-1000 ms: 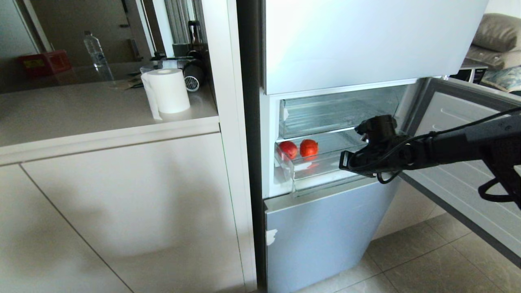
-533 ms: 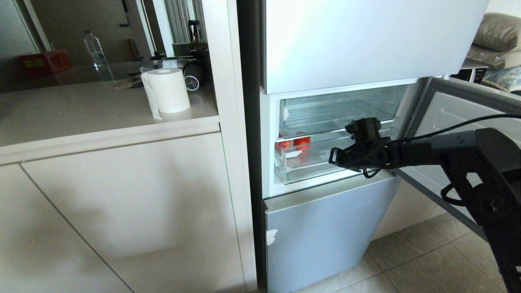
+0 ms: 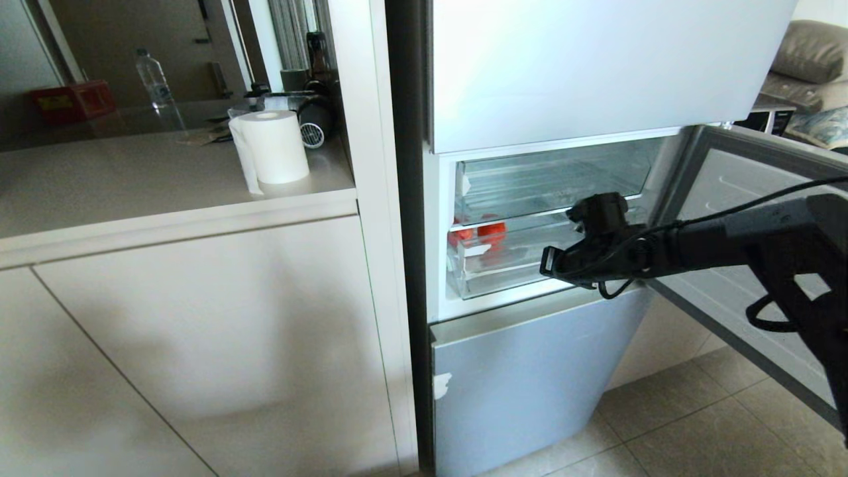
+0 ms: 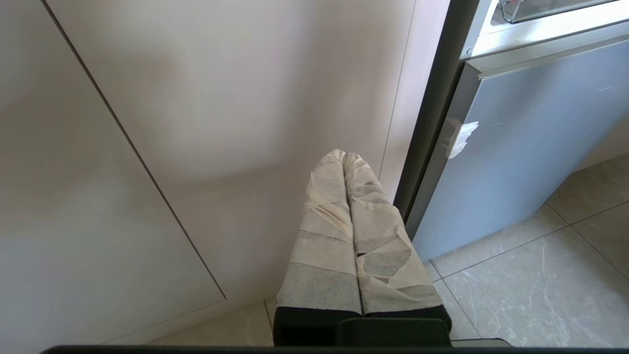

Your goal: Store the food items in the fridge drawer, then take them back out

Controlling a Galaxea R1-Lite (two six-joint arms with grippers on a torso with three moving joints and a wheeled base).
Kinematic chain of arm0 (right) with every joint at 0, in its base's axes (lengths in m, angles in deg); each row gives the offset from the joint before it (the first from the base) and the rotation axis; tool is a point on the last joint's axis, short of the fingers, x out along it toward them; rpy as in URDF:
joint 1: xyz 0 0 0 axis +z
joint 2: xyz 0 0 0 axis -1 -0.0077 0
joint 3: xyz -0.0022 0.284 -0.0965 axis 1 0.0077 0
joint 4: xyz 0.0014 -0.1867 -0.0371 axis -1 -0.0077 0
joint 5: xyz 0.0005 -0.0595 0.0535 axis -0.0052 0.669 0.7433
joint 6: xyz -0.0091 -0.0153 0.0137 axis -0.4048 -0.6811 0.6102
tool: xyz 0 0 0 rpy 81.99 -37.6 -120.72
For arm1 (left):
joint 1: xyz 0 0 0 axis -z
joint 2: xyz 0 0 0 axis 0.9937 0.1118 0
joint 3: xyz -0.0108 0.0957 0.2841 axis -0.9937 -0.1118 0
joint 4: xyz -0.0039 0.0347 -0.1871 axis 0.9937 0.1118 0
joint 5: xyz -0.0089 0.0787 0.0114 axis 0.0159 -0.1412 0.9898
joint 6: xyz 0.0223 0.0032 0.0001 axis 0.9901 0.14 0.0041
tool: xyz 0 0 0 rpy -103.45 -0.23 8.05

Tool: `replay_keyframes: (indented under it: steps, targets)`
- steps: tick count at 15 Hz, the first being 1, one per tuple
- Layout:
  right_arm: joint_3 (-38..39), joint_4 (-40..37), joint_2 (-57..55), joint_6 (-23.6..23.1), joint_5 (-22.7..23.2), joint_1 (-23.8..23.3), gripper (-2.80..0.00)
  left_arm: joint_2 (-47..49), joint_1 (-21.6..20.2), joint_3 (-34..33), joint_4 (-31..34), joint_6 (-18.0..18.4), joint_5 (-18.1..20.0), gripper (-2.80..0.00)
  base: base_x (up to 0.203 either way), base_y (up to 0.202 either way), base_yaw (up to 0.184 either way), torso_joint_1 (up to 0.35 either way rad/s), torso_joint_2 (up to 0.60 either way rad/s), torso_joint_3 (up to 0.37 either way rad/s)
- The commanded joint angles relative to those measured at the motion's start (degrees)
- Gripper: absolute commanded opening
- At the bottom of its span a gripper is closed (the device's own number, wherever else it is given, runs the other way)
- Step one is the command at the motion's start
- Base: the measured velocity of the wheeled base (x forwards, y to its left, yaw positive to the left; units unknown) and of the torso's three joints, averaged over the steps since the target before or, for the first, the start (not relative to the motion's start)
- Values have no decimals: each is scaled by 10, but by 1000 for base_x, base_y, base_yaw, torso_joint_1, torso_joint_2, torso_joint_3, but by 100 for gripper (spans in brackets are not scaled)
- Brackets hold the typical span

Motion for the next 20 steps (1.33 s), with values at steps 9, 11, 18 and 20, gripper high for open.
replay_keyframes:
  steps: [9, 11, 18, 20]
  targets:
    - [441, 54, 438, -5, -4, 17, -280, 1, 0, 0, 0, 0, 0, -280, 0, 0, 0, 0, 0, 0]
    - [520, 61, 545, -7, -5, 17, -280, 1, 0, 0, 0, 0, 0, -280, 0, 0, 0, 0, 0, 0]
    - [724, 49, 893, -17, -24, 16, -280, 1, 0, 0, 0, 0, 0, -280, 0, 0, 0, 0, 0, 0]
    - [766, 25, 978, -61, -65, 13, -280, 1, 0, 0, 0, 0, 0, -280, 0, 0, 0, 0, 0, 0]
